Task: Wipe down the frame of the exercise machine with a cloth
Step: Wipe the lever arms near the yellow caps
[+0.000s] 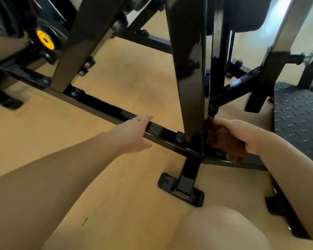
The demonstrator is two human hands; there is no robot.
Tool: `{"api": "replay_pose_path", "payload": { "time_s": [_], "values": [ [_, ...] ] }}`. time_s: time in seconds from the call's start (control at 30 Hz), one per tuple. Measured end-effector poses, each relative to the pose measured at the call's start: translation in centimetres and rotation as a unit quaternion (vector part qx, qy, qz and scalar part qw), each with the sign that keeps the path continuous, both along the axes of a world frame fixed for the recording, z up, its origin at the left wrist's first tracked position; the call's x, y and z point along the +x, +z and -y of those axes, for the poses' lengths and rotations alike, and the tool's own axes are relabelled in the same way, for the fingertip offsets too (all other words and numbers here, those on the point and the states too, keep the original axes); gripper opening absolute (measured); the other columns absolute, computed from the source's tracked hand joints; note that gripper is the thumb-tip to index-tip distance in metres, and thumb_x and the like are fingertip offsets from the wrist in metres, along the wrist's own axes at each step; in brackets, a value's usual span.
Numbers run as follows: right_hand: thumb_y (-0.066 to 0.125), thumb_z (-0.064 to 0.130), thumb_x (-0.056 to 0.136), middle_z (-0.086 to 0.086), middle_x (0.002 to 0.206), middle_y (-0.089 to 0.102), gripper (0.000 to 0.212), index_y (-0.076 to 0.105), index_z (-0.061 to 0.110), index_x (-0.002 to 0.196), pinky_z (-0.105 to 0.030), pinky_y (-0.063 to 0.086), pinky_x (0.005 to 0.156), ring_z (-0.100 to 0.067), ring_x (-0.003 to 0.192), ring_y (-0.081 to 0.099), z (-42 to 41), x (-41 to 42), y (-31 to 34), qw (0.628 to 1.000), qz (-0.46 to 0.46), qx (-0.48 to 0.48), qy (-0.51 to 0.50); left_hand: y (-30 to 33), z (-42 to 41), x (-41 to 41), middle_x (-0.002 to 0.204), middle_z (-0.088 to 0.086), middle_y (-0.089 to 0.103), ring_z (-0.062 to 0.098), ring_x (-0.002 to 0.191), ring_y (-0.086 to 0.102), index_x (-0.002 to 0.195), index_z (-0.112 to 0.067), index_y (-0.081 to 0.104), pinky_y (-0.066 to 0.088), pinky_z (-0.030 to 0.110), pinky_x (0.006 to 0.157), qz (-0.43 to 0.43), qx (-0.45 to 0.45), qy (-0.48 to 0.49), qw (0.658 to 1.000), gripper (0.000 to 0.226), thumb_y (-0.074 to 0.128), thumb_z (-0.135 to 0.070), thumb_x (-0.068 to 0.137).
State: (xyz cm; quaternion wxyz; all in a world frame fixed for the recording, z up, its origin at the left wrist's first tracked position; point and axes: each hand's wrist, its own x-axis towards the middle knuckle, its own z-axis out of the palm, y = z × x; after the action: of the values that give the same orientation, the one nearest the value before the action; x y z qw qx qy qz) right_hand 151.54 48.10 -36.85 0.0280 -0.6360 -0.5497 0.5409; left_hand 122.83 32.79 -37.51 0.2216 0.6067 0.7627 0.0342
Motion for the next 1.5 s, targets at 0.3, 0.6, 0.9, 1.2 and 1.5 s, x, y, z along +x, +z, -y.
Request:
{"api": "replay_pose_path", "payload": {
  "time_s": [0.3, 0.6, 0.9, 1.2, 1.5],
  "values": [
    [0.051, 0.058, 0.091, 0.005, 0.13, 0.049, 0.035, 0.052, 0.036, 0.117, -0.039, 0.062, 0.082, -0.015, 0.109, 0.059, 17.4, -5.8, -0.2, 0.926, -0.049, 0.363, -0.092, -3.4, -1.2, -4.7, 0.17, 0.004, 0.015, 0.024, 0.155, 0.018, 0.164, -0.023, -0.001, 0.019, 0.039, 0.125, -0.151, -0.038, -0.171, 0.973, 0.11, 0.072, -0.054, 0.087],
    [0.055, 0.052, 0.093, 0.013, 0.126, 0.041, 0.038, 0.051, 0.036, 0.127, -0.014, 0.043, 0.085, -0.001, 0.1, 0.051, 21.0, -10.9, -0.9, 0.88, 0.109, 0.448, 0.115, -4.1, -2.7, -6.4, 0.158, 0.001, 0.037, 0.021, 0.143, 0.036, 0.157, -0.027, 0.026, 0.034, 0.033, 0.114, 0.097, 0.033, -0.276, 0.956, 0.087, 0.073, -0.042, 0.086],
    [0.08, 0.037, 0.086, 0.01, 0.11, 0.061, 0.036, 0.059, 0.04, 0.115, -0.025, 0.05, 0.08, -0.011, 0.101, 0.061, 14.2, -18.1, 0.4, 0.973, 0.02, 0.223, -0.05, -1.8, -1.8, -7.6, 0.119, 0.005, 0.073, 0.022, 0.106, 0.073, 0.131, -0.016, 0.057, 0.052, 0.041, 0.1, 0.598, -0.154, 0.063, 0.784, 0.044, 0.061, -0.046, 0.099],
    [0.067, 0.022, 0.094, -0.011, 0.122, 0.065, 0.035, 0.059, 0.025, 0.128, -0.039, 0.058, 0.089, -0.027, 0.112, 0.065, 12.5, -21.6, 2.8, 0.977, -0.164, 0.004, -0.138, -1.9, -1.3, -11.8, 0.113, 0.003, 0.077, 0.022, 0.111, 0.071, 0.126, -0.024, 0.064, 0.056, 0.043, 0.098, 0.656, -0.1, 0.128, 0.737, 0.023, 0.058, -0.03, 0.104],
    [0.065, 0.03, 0.095, -0.002, 0.135, 0.053, 0.041, 0.054, 0.027, 0.133, -0.049, 0.039, 0.113, -0.027, 0.129, 0.046, 9.5, -21.5, 2.9, 0.997, -0.063, 0.024, 0.038, 0.8, -1.6, -11.8, 0.081, -0.001, 0.079, 0.023, 0.091, 0.071, 0.108, -0.026, 0.065, 0.053, 0.031, 0.063, 0.587, -0.084, 0.234, 0.771, 0.029, 0.057, -0.053, 0.1]
  ]
}}
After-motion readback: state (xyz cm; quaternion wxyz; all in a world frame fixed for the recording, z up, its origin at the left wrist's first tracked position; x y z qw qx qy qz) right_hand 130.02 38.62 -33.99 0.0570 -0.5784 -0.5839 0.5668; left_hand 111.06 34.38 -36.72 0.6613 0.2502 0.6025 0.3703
